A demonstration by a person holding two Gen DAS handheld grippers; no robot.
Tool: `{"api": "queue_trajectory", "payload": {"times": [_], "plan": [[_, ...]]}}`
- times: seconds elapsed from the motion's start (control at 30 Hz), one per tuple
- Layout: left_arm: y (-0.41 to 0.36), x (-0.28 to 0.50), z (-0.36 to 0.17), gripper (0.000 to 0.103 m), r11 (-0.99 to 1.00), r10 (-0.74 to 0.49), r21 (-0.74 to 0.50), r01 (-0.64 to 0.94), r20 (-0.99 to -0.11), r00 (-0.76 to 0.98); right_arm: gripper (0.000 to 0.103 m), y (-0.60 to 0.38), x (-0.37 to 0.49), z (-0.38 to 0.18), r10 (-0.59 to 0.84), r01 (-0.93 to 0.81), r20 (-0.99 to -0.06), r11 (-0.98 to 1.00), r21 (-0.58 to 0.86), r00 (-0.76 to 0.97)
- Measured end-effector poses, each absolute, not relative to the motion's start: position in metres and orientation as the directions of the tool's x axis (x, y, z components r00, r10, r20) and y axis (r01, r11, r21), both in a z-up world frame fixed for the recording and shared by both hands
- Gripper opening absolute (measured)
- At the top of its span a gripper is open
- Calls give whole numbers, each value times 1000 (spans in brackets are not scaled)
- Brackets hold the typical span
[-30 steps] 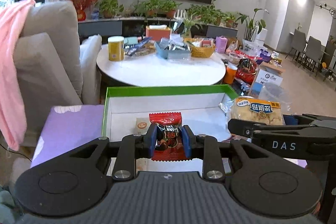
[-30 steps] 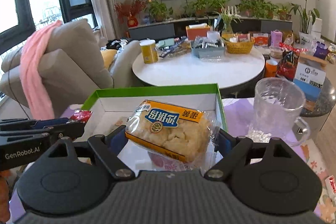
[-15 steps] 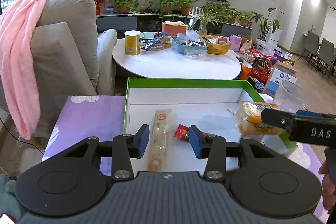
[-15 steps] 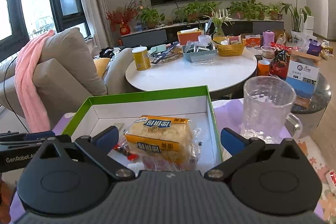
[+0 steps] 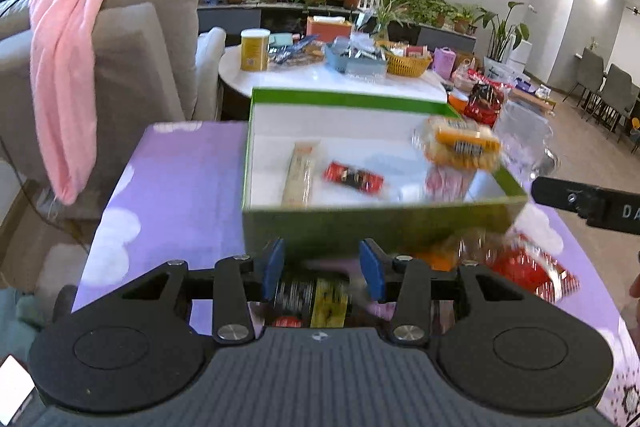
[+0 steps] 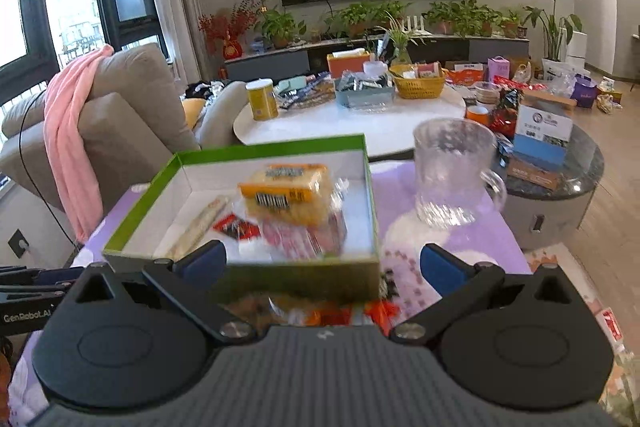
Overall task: Organize snacks
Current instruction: 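Grasp the dark bar with the left gripper while the right grasps the red-checkered wafer pack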
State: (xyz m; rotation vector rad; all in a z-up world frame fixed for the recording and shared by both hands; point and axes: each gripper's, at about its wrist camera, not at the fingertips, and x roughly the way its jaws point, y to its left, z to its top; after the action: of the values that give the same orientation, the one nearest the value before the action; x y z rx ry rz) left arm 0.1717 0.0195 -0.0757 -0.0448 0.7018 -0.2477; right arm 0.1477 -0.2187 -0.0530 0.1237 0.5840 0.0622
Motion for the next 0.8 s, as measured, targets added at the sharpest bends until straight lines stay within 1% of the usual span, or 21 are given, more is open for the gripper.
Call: {"api": "queue_trajectory", "payload": {"times": [0.13, 0.3, 0.4, 0.53, 0.67, 0.8], "plan": [[27, 157, -83, 40, 974, -227, -132, 186, -656, 719, 74, -223, 135, -57, 85, -7, -563, 990, 139, 822], [31, 143, -92, 40, 979, -201, -114, 170, -677, 707, 74, -226, 120, -59, 81, 4, -572, 989, 147, 816], [32, 135, -95, 40, 977, -212, -137, 162, -683, 699, 74, -228, 112, -61, 83, 5, -575, 989, 151, 814], [18, 120, -99, 40, 962, -267, -150, 228, -689, 674, 74, -231, 102, -67, 82, 8, -586, 989, 150, 806], [-9, 105, -112, 40, 932, -337, -167, 321, -723, 603, 74, -235, 97, -73, 78, 23, -601, 987, 158, 796], [-35, 97, -124, 40, 919, -331, -117, 376, -748, 575, 74, -237, 93, -74, 78, 25, -605, 987, 161, 792]]}}
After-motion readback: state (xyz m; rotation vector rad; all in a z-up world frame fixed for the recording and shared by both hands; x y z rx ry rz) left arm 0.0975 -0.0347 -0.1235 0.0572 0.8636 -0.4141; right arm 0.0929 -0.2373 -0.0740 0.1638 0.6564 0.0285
